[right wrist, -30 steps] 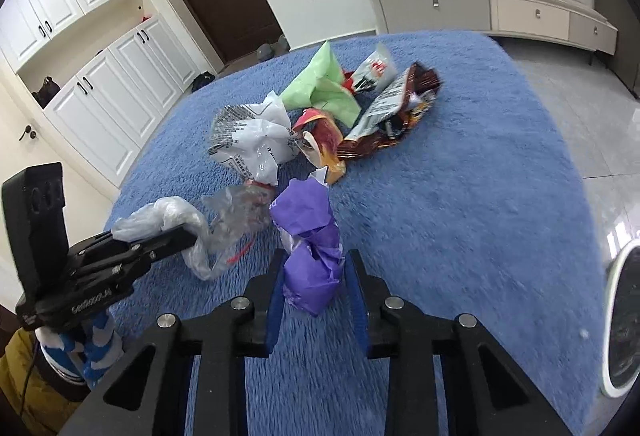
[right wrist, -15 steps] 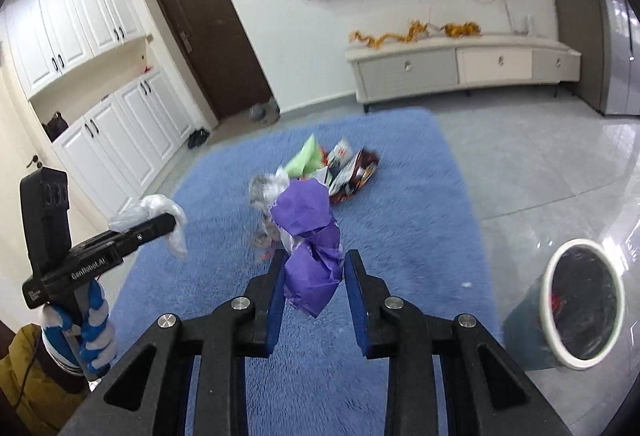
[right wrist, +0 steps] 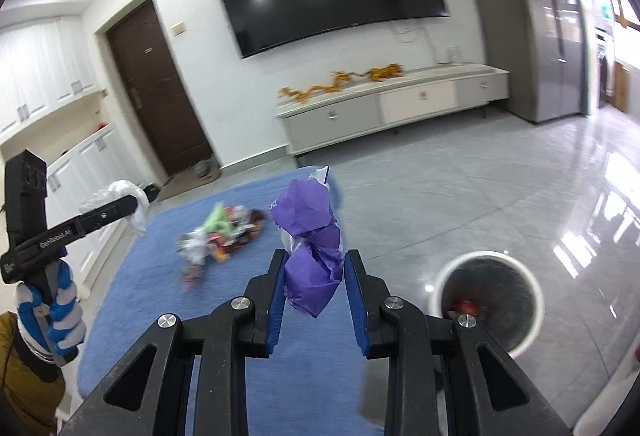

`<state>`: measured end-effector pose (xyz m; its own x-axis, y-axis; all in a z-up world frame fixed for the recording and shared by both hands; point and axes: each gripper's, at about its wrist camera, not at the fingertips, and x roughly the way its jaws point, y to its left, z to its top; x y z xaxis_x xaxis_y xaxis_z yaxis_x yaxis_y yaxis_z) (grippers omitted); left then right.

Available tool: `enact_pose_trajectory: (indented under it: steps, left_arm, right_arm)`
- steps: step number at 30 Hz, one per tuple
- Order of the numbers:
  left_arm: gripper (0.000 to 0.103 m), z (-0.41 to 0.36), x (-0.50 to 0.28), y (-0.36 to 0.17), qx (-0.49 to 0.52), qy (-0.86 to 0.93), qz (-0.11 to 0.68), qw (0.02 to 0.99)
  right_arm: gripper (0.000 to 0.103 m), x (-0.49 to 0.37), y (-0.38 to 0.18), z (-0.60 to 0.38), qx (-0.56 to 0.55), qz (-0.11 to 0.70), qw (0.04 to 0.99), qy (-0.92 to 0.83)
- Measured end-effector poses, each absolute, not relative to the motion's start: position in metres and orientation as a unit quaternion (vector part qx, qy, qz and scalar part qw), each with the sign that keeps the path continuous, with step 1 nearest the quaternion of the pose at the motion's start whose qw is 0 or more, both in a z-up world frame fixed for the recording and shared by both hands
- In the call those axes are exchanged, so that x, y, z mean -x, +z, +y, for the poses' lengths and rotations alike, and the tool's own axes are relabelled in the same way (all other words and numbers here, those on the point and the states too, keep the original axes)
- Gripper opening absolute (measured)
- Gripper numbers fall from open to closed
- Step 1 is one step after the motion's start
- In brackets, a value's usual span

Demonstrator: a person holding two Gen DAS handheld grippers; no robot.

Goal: Collect trash
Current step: 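Carry both items over the trash bin and open both grippers to drop them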

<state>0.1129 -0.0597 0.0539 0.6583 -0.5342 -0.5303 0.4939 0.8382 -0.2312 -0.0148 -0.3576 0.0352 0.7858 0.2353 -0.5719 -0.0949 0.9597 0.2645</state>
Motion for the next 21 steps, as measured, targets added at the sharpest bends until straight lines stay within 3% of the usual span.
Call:
enact_pose_trajectory:
  steps: [11, 21]
  left_arm:
    - [0.023, -0.281, -0.172, -0.013, -0.022, -0.358, 0.375, 0.855]
    - [0.026, -0.403, -0.212, -0.102, -0.061, -0.364, 0.439, 0.819]
  right_arm:
    - [0.027, -0.001, -0.031, -0.495, -0.151, 0.357, 0.922, -0.021]
    - [0.027, -0.035, -0.11, -0.567, -0.199, 0.406, 0.891, -0.043]
